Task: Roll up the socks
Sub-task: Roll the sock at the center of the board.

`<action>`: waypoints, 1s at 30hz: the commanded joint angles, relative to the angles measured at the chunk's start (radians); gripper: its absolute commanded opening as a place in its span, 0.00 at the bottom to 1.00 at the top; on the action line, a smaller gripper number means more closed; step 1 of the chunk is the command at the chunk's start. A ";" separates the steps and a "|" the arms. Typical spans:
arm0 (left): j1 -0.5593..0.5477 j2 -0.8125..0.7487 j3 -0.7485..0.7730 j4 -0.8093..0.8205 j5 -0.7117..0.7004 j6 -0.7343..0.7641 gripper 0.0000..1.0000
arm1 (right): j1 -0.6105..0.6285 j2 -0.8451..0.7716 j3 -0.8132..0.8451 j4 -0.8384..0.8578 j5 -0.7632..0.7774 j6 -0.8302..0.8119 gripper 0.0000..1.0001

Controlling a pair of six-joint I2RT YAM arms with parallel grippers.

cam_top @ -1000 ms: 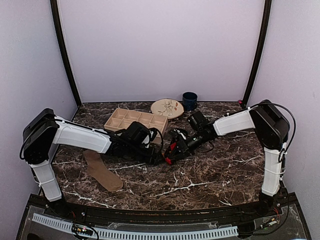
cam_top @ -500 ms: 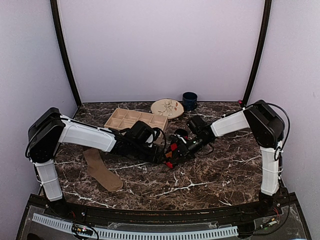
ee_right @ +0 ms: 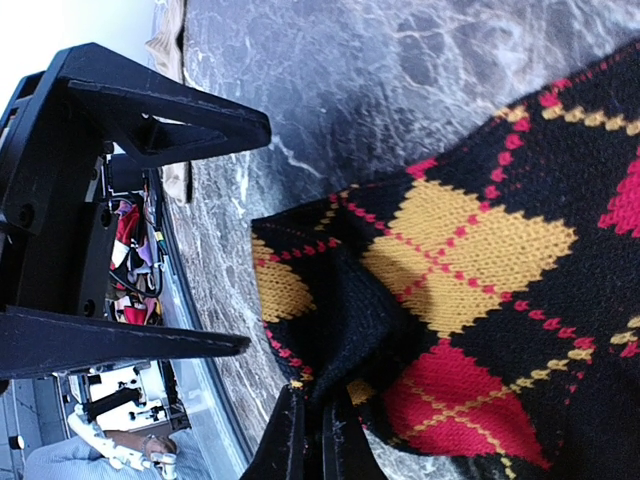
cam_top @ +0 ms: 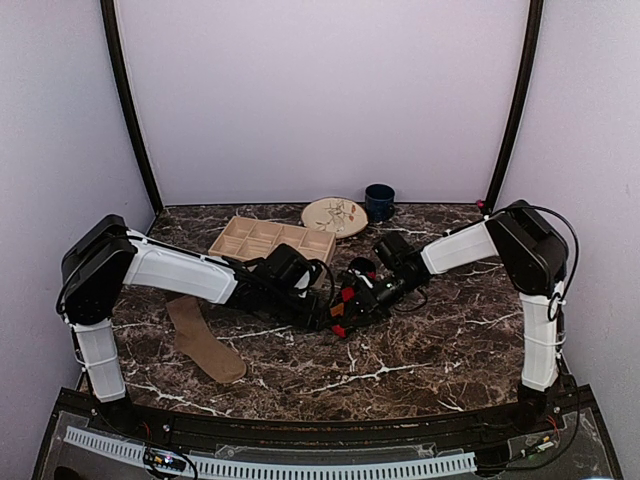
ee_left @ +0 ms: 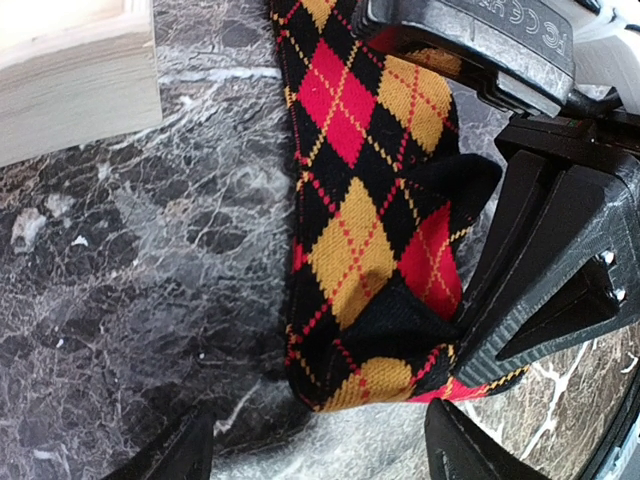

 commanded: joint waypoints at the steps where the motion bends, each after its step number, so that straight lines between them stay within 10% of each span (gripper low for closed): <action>1: -0.006 0.012 0.032 -0.032 -0.008 0.008 0.76 | 0.008 0.026 -0.016 0.003 0.007 -0.001 0.00; 30: -0.006 0.031 0.056 -0.098 -0.015 0.035 0.75 | 0.014 0.065 0.054 -0.060 0.037 -0.004 0.00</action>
